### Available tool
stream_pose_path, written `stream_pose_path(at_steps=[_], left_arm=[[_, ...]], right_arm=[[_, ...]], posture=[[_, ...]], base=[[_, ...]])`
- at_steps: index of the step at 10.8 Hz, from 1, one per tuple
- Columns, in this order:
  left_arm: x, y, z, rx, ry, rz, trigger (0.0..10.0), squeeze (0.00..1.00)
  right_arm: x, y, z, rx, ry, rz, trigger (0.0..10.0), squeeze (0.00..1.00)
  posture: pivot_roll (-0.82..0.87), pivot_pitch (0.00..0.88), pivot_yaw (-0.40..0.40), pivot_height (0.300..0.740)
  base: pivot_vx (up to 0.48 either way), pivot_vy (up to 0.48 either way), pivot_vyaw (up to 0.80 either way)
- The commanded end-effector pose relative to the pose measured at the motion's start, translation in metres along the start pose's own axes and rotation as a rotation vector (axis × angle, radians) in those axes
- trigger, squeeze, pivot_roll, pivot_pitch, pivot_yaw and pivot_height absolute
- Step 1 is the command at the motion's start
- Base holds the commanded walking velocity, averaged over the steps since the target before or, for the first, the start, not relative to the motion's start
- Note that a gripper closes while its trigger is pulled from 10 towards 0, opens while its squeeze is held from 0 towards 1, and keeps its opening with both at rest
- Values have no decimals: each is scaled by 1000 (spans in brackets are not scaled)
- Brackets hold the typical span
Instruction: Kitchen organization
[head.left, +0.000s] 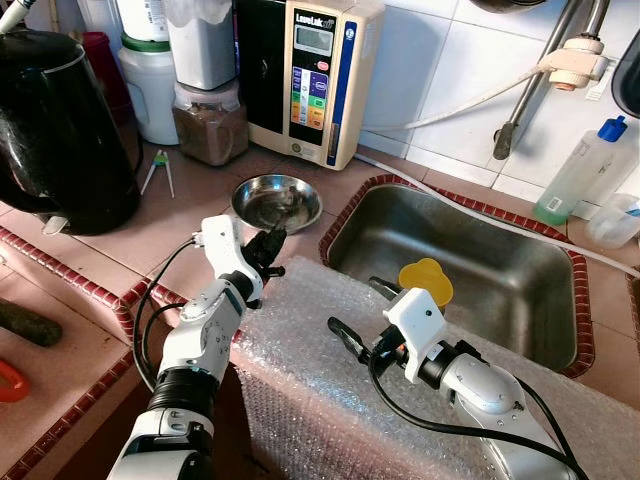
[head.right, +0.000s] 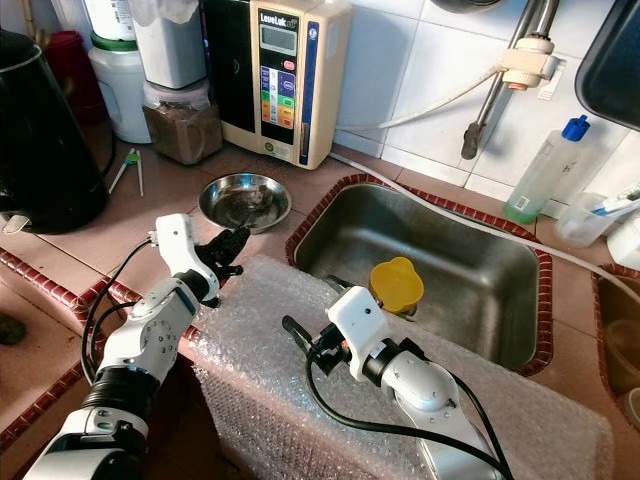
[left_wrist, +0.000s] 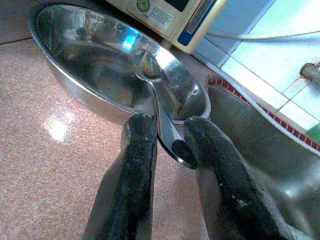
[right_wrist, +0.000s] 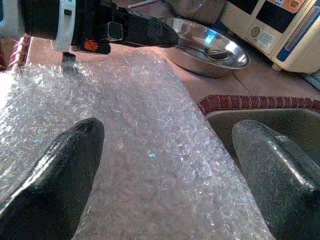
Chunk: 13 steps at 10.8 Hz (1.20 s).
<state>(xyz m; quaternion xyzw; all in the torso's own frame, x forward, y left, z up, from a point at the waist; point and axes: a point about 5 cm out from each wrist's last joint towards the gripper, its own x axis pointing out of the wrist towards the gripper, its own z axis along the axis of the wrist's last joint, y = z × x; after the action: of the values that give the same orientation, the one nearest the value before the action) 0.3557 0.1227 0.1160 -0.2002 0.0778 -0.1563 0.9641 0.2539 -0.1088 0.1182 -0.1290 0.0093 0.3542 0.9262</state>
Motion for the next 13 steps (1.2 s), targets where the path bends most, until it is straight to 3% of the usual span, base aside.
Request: stream_pose_path(at_steps=[1, 7, 10, 13], left_arm=[[3, -5, 2, 2, 0, -13, 0, 0], [2, 1, 22, 33, -99, 41, 0, 0], [-4, 19, 46, 149, -194, 154, 0, 0], [-6, 22, 62, 218, -263, 172, 0, 0]], right_arm=[[0, -3, -1, -11, 14, 0, 10000, 0], [3, -9, -1, -28, 13, -8, 10000, 0], [5, -13, -2, -46, 15, -20, 10000, 0], [4, -19, -2, -63, 12, -37, 10000, 0]], posture=[[111, 0, -74, 740], [119, 0, -80, 740], [125, 0, -83, 740], [127, 0, -81, 740]], base=[[0, 0, 0], [0, 0, 0], [0, 0, 0], [0, 0, 0]])
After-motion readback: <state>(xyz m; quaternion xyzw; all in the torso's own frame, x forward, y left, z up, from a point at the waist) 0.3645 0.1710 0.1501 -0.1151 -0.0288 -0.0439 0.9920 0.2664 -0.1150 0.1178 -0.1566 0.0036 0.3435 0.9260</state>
